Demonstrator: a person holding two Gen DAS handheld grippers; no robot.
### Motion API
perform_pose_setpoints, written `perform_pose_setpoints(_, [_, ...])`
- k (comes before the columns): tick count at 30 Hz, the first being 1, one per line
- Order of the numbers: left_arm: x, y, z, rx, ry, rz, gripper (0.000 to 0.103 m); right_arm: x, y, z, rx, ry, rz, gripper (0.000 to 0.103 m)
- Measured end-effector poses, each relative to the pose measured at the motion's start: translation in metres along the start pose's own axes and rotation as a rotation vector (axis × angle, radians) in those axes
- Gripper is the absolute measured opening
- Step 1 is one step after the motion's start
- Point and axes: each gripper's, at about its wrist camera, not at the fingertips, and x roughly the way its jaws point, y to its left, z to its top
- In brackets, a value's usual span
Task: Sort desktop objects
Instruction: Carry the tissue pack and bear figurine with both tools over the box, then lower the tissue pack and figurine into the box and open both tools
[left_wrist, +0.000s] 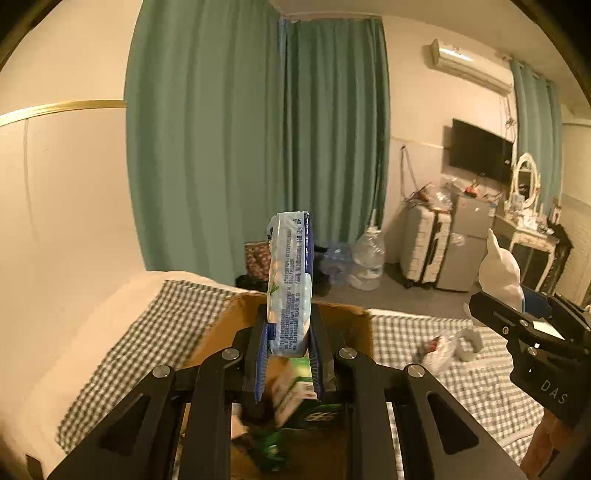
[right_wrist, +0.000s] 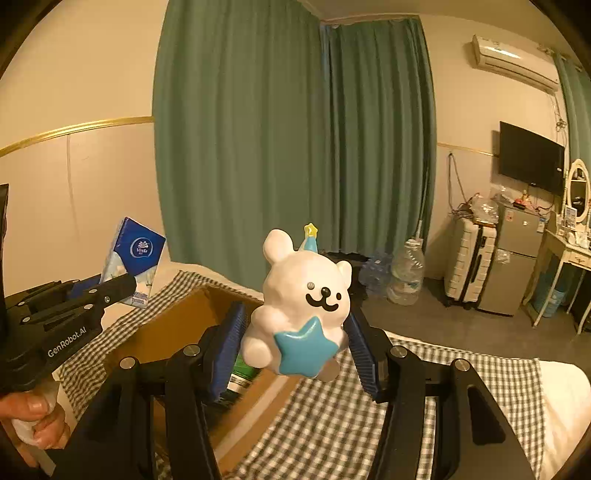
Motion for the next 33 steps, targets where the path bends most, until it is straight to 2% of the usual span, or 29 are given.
perform_pose_setpoints(6, [0.012,0.018,-0.005,-0.021,0.036,-0.004,0.019,0.033,0.027,-0.005,-0.014,0.051,0.05,0.055])
perform_pose_setpoints(11, [0.035,0.031,-0.018,-0.02,0.11,0.019,0.019,0.059,0.049,-0.007,-0.036,0.067,0.085,0.055])
perform_pose_setpoints(16, [0.058,0.043,-0.035,-0.042,0.184,0.003,0.019,0.088,0.061,-0.019,-0.022,0.101,0.112,0.055])
perform_pose_setpoints(22, [0.084,0.042,-0.049,-0.039,0.242,-0.006,0.019,0.124,0.067,-0.031,-0.063,0.168,0.125,0.055])
perform_pose_setpoints(27, [0.102,0.04,-0.058,-0.031,0.29,-0.012,0.019,0.152,0.069,-0.04,-0.082,0.28,0.169,0.055])
perform_pose_setpoints(30, [0.103,0.041,-0.058,-0.041,0.293,-0.006,0.02,0.161,0.072,-0.044,-0.132,0.292,0.137,0.055])
perform_pose_setpoints(33, [0.105,0.041,-0.059,-0.048,0.298,0.006,0.024,0.17,0.069,-0.047,-0.094,0.315,0.151,0.057])
